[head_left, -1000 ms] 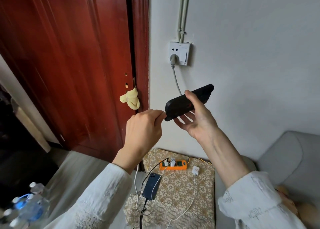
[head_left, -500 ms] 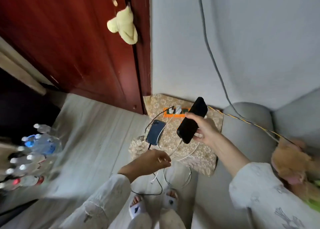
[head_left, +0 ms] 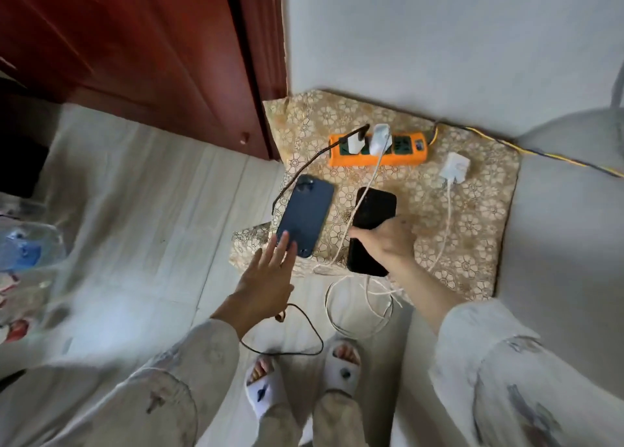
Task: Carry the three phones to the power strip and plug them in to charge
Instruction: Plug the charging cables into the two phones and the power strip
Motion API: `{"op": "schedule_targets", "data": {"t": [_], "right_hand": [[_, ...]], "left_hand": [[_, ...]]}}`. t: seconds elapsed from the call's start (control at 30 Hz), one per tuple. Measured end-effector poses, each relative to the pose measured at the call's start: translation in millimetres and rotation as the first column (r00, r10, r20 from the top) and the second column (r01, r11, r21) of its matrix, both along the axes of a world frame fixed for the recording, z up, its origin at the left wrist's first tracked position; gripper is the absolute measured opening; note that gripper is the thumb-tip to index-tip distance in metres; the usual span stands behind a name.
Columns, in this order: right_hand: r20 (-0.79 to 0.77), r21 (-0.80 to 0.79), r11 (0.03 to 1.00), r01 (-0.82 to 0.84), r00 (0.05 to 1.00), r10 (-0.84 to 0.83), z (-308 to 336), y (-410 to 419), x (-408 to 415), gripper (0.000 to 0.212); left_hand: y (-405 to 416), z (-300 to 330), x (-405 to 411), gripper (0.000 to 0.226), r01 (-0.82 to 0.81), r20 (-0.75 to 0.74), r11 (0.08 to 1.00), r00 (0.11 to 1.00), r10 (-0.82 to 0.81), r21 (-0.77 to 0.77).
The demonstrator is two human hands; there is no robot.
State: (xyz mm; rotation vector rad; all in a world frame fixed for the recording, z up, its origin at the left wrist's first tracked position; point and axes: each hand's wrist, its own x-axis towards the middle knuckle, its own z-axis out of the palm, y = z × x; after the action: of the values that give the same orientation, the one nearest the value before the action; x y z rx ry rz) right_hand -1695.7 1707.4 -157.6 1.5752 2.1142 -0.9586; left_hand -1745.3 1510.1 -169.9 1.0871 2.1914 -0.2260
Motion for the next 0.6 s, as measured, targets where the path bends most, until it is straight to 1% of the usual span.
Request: {"op": "schedule_targets", "data": {"t": [0.1,0.2,0.27,0.43,0.53,0.6], "right_hand": [[0.042,0.08,0.997,0.015,0.999,-0.018,-23,-4,-10,0.096],[0.054,0.11,0.992,0.056,0.997,-0.062,-29,-8,-18,0.097],[0.046,0.109,0.992,0.062,0.997,-0.067,-28,-11,-24,0.098],[0.066,0.072,0.997,0.023,0.997,-0.028,-26,-24,-33,0.101],[0.055,0.061,0.998,0.016,0.998,-0.019,-25,-35,-33,0.096],[0.043,0.048,0.999,0.014,0.999,-0.016,-25,-36,-32,0.087]], "left_hand": [[-1,-19,2,0.073,-0.011,-0.036,0.999,0.999,0.013,0.04],[-2,-24,5,0.07,-0.028,-0.039,0.997,0.999,0.03,0.07],[-2,-25,4,0.069,-0.04,-0.017,0.996,0.999,0.042,0.083],[-4,-26,-5,0.077,-0.09,0.098,0.985,0.992,0.076,0.147],[-5,-26,-6,0.082,-0.099,0.132,0.984,0.988,0.08,0.145],[-4,-26,-4,0.084,-0.108,0.134,0.984,0.987,0.089,0.142]]}}
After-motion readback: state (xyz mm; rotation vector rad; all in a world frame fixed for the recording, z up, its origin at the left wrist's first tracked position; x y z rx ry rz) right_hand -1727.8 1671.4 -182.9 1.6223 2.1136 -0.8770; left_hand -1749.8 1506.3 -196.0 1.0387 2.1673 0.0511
